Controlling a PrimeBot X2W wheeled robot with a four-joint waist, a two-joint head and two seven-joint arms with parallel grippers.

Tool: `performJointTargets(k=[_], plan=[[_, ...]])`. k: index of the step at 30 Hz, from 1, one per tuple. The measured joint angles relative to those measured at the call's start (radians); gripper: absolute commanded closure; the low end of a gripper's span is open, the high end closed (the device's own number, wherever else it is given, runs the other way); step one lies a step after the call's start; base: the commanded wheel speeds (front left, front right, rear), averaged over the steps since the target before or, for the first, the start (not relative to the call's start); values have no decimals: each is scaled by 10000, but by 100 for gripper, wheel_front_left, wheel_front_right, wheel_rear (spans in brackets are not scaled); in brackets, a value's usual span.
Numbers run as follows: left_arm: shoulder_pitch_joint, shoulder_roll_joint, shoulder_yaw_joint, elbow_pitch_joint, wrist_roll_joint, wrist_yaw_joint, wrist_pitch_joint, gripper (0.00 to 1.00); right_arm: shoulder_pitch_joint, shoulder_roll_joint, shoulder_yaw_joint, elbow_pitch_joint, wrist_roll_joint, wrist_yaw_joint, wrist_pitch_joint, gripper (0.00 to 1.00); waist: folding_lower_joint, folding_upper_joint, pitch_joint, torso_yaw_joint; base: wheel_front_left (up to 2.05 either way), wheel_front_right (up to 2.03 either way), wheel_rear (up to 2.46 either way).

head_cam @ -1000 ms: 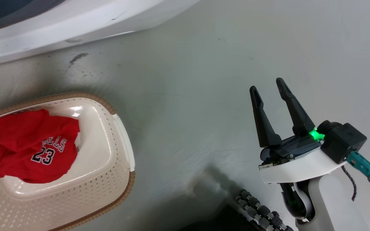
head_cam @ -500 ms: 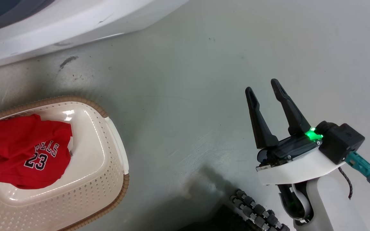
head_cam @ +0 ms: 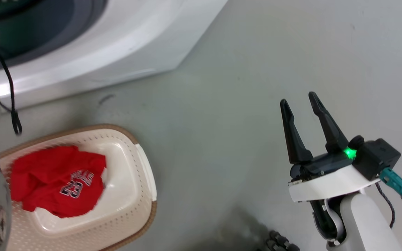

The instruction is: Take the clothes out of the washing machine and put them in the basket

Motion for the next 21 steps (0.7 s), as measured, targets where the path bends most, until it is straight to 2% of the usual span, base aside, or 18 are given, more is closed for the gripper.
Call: performJointTargets(k=[5,9,14,21], plan=[[980,-169,148,403,-309,-215,-1549,100,345,6,-232,171,-228,2,0,0,-1,0,-957,281,0,0,0],[1633,-378,165,723,-520,-493,-2284,100,678,6,-453,330,-412,2,0,0,0,0,-1706,537,0,0,0],[2578,-663,297,686,-744,-740,-2552,100,1051,6,-648,508,-617,2,0,0,-1,-1,-2621,881,0,0,0],[4521,-976,788,-1022,-851,-888,-2564,100,1639,4,-754,690,-825,2,2,0,-1,0,-3872,1337,0,0,0]])
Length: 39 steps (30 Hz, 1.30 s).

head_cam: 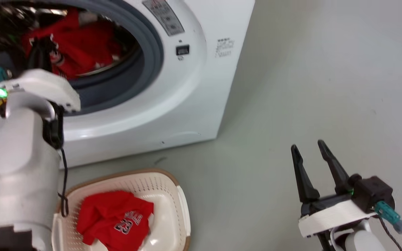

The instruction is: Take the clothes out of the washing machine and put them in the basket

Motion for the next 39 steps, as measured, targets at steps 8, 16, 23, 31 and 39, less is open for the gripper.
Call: performJointTargets(k=[8,16,23,31,39], plan=[[2167,-639,462,-2203,232,-203,-12,100,636,-2,-205,-125,-98,-2,234,0,-2,0,-1262,487,0,0,0],[4015,-1425,328,-4301,639,-453,-27,100,1178,-2,-520,-360,-251,-2,485,0,-2,0,-2085,1118,0,0,0],[5854,-1845,-117,-5822,794,-558,-29,100,1600,-4,-786,-631,-370,-2,698,0,-3,0,-2568,1742,0,0,0],[8057,-2153,-516,-6761,696,-328,35,100,1752,-6,-988,-938,-468,-2,830,0,-1,0,-2436,2215,0,0,0],[8898,-2366,-825,-5766,71,127,52,100,1410,-6,-955,-1170,-500,-2,807,0,0,0,-1564,2396,0,0,0]])
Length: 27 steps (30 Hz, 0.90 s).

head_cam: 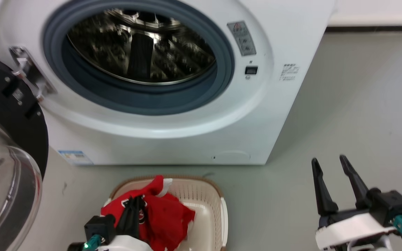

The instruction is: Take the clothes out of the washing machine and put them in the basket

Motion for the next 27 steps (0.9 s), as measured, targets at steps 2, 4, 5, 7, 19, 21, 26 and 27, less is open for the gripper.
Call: performJointTargets(k=[2,4,5,7,19,21,26,27], plan=[[-70,-23,-115,418,-90,25,-25,100,-221,2,75,-44,-29,0,-25,0,1,0,346,20,0,0,0],[-347,-33,-209,796,-94,81,-36,100,-514,2,148,-77,-40,0,-40,0,1,0,733,26,0,0,0],[-545,-38,-228,917,-102,113,-44,100,-666,2,173,-77,-42,0,-77,0,2,0,940,22,0,0,0],[-951,-40,-217,989,-100,123,-50,100,-898,2,190,-69,-42,0,-130,0,2,0,1346,9,0,0,0],[-3046,-59,-407,2648,-245,286,-65,100,-2495,2,713,155,-186,0,-441,0,3,0,3738,-225,0,0,0],[-3302,-59,-362,2918,-247,297,-67,100,-2724,0,794,232,-201,0,-485,0,4,0,4093,-308,0,0,0],[-4069,-63,-391,4069,-389,364,-79,100,-3236,0,890,341,-207,0,-608,0,3,0,4836,-511,0,0,0],[-4281,-65,-357,4370,-380,374,-79,100,-3340,0,938,345,-209,0,-650,0,3,0,4978,-552,0,0,0]])
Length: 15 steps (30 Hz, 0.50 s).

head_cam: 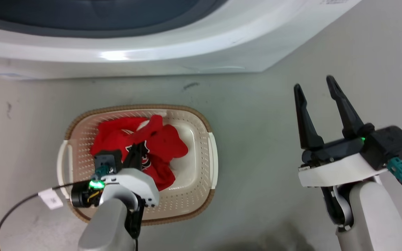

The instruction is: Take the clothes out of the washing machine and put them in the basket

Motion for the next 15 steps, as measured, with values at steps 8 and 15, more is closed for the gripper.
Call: performJointTargets(k=[8,15], plan=[[-1334,61,506,2474,-15,12,-2,100,-467,0,280,75,15,0,-92,0,0,0,922,-427,0,0,0],[-2039,217,991,3923,-330,121,-2,100,-636,0,453,245,198,0,-136,0,-1,0,1295,-890,0,0,0]])
